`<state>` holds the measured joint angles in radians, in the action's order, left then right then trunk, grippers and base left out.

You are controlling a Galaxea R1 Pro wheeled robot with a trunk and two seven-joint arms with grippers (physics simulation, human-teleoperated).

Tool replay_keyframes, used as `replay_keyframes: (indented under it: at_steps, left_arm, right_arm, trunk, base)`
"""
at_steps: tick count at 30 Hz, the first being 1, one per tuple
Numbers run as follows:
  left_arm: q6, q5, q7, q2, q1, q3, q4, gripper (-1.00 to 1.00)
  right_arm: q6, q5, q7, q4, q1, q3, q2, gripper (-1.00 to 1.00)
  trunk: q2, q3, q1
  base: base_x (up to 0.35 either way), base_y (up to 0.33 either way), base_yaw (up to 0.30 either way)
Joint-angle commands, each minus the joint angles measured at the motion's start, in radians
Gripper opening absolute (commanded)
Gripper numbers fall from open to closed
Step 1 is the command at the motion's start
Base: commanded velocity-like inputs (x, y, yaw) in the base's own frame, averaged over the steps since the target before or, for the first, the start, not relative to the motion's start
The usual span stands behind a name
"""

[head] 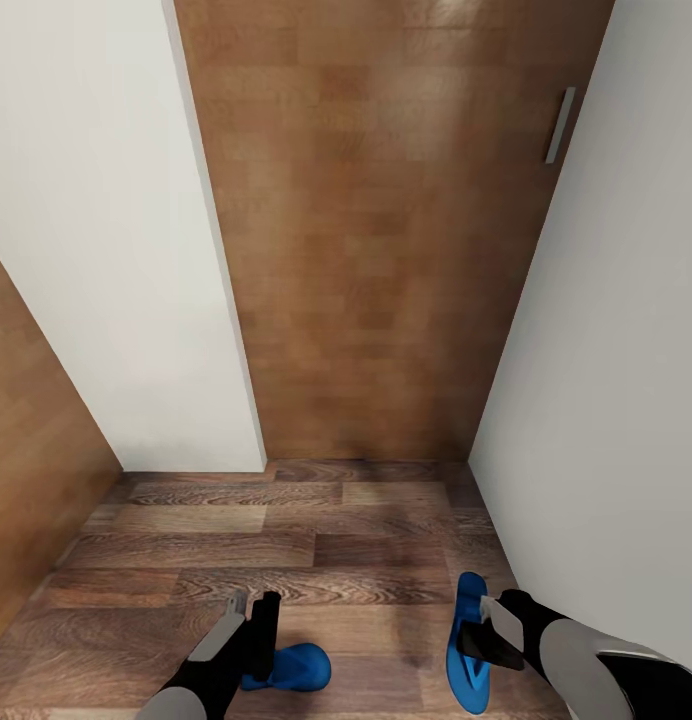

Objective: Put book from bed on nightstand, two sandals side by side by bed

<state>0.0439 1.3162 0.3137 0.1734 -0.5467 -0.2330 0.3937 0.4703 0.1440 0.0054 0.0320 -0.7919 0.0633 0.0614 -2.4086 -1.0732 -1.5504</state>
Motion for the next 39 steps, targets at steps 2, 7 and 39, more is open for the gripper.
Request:
replay_keyframes:
  at_steps: [2, 7, 39]
  left_arm:
    - [0.003, 0.003, 0.005, 0.001, 0.000, -0.005, 0.004, 1.00]
    - [0.003, 0.003, 0.005, 0.000, 0.000, -0.005, 0.013, 1.00]
    - [0.004, 0.023, 0.003, -0.008, 0.000, -0.003, 0.020, 1.00]
  right_arm:
    - [0.001, 0.002, 0.001, 0.002, -0.001, 0.006, 0.001, -1.00]
    - [0.001, 0.002, 0.001, 0.001, -0.001, 0.005, 0.001, -1.00]
    - [-0.159, 0.007, 0.437, -0.196, -0.001, 0.060, -0.001, -1.00]
  trunk:
    - [0.000, -0.001, 0.000]
    - [0.000, -0.001, 0.000]
    - [0.000, -0.001, 0.000]
  base:
    - [0.000, 0.000, 0.000]
    - [0.000, 0.000, 0.000]
    - [0.000, 0.000, 0.000]
